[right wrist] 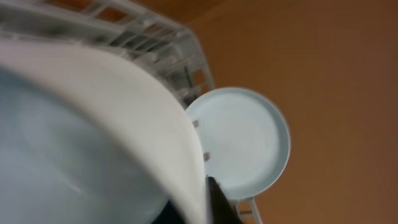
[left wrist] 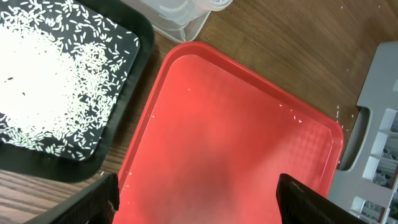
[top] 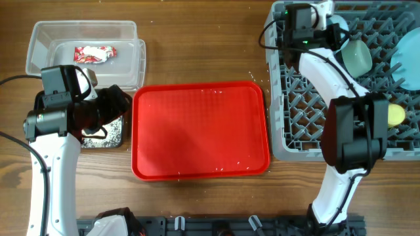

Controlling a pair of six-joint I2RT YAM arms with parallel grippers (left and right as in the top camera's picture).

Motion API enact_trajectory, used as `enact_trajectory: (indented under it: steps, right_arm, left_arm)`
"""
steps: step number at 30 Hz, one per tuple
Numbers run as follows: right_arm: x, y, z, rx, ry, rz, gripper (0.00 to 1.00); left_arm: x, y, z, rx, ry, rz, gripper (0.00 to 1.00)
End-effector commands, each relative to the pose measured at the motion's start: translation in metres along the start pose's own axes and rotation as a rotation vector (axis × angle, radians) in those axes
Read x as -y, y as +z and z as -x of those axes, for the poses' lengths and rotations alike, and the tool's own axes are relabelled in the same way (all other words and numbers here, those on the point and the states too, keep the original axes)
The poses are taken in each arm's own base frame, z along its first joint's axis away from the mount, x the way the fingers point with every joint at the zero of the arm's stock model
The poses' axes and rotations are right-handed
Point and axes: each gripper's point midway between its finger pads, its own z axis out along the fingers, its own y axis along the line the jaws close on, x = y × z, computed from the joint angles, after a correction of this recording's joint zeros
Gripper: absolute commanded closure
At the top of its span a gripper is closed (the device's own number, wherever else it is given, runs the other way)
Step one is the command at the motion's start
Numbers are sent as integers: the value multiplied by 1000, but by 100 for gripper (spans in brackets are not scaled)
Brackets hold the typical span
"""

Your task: Sort waste into correct bins and load items into the dishwasher rack

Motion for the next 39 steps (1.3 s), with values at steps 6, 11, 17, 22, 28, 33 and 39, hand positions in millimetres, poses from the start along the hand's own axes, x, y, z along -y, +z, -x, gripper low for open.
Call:
enact_trajectory:
  steps: [6, 11, 17, 22, 28, 33, 39]
  right_arm:
    - [-58, -26, -40, -88, 42, 279, 29]
    - [-36, -56, -30, -71, 122, 475, 19]
    - [4, -149, -15, 34, 233, 987, 16]
    - [-4, -232, -8, 95, 230, 1473, 5]
    - [1, -210, -42, -89, 234, 1500, 0]
    - [12, -193, -84, -253, 191, 1415, 0]
    - [54, -205, -101, 14, 341, 1357, 0]
  left_arm:
    - [3, -4, 4, 16, 5, -8, 16]
    - [3, -4, 4, 16, 6, -7, 15]
    - [3, -4, 6, 23, 8, -11, 10]
    - [43, 3, 12, 79, 226, -87, 8]
    - [35, 33, -40, -129, 356, 77, 0]
    - [6, 17, -75, -281, 310, 158, 0]
    - [18, -30, -66, 56, 373, 27, 0]
